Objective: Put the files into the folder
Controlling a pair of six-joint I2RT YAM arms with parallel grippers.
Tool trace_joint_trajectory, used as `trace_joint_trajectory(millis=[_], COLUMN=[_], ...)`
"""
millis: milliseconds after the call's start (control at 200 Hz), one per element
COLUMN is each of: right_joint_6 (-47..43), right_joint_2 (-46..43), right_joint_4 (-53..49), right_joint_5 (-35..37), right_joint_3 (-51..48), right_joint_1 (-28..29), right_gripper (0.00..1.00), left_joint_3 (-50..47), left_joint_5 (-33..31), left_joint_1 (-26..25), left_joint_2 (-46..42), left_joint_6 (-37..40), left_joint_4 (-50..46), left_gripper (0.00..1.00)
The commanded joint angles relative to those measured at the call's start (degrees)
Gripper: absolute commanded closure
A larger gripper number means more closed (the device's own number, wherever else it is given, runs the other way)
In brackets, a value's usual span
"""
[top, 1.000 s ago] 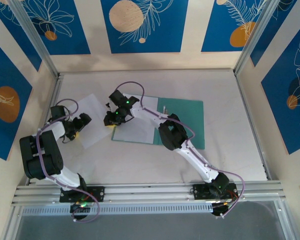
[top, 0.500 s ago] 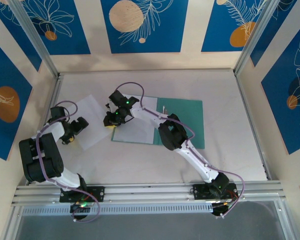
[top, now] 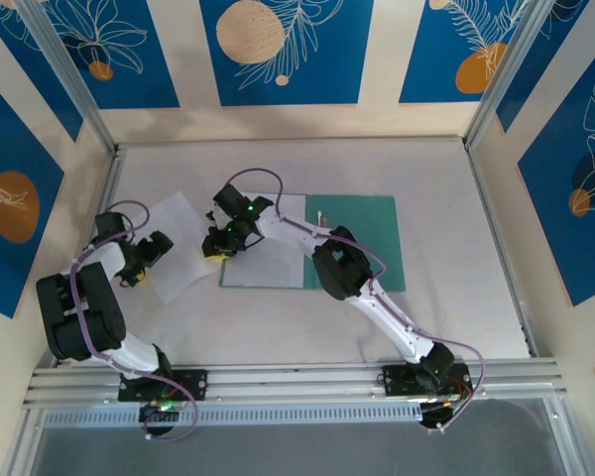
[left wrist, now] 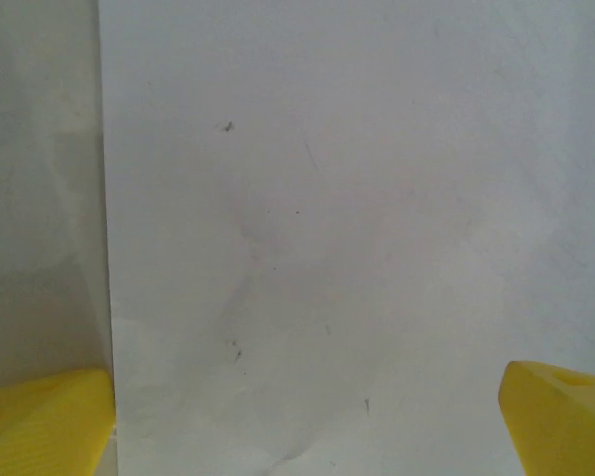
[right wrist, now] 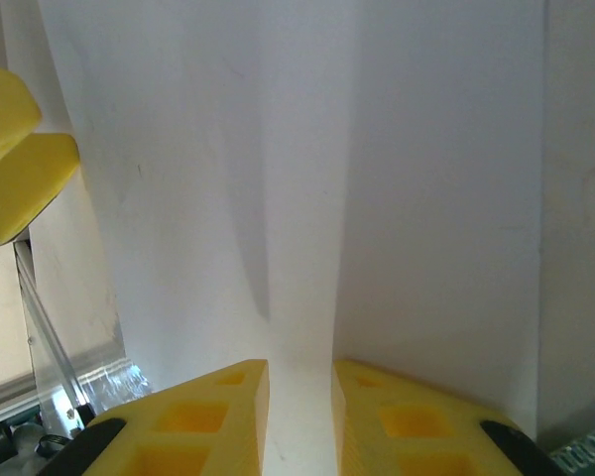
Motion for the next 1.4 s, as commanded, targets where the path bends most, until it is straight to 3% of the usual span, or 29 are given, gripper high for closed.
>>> trace_joint_trajectory(millis=[0, 285, 715, 1120, 1395], right_joint_6=[0.9, 1.8, 4.0, 4.6, 4.5], right_joint_2=[-0.8, -1.0, -1.5, -2.4, -4.1], right_joint_4=[-2.5, -1.5, 0.9, 1.4, 2.2], right_joint_5=[-1.2, -2.4, -4.7, -5.1, -4.6], right_joint_3=[-2.2, -2.8, -2.7, -4.1, -7.0], right_joint_1=[1.6, 1.8, 1.5, 0.7, -0.1], right_gripper=[0.74, 0.75, 0.74, 0.75, 0.75], left_joint_3=[-1.3, -1.0, -2.1, -2.4, -2.6], left_joint_5=[6.6, 8.7, 18.1, 19.4, 19.8], left_joint_1=[-0.3, -0.2, -0.2, -0.3, -0.1], left_joint_2=[1.7, 1.2, -2.1, -4.0, -8.7], left_joint_6=[-0.2, -0.2, -1.6, -2.2, -7.3], left_joint_4=[4.6, 4.2, 4.9, 4.2, 2.4], left_gripper=[0.00, 0.00, 0.00, 0.00, 0.00])
